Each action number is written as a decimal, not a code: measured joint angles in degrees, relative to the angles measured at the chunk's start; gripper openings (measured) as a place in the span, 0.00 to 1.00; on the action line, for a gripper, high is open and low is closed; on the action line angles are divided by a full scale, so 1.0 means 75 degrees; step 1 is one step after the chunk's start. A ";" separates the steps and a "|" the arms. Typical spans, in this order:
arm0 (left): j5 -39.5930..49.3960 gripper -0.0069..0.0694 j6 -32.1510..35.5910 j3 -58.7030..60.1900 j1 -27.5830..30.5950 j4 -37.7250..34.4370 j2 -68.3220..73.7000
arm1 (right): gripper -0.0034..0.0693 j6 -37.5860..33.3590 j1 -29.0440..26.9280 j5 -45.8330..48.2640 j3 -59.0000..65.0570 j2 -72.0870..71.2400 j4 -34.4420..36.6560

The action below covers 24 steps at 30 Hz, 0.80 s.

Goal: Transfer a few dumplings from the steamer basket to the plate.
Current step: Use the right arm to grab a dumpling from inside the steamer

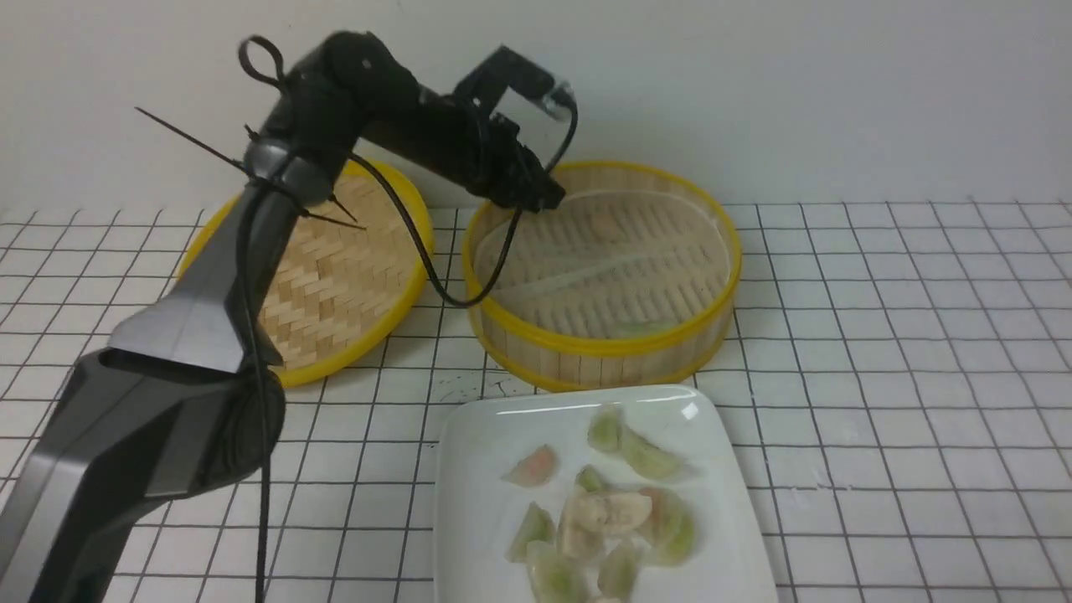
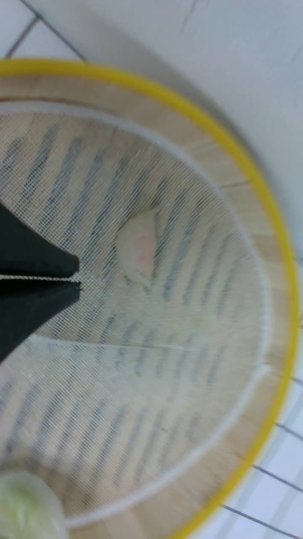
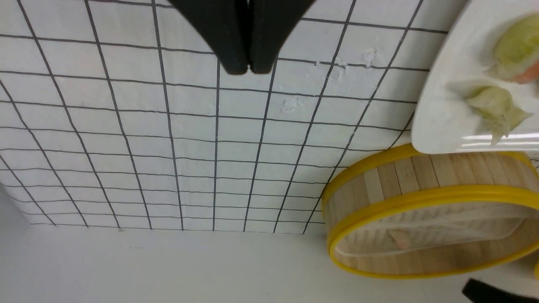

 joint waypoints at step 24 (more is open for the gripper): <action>0.0177 0.08 -0.3658 0.5015 -0.1068 0.3255 -0.6188 | 0.03 0.0792 0.0024 -0.1562 0.0066 0.0000 0.1623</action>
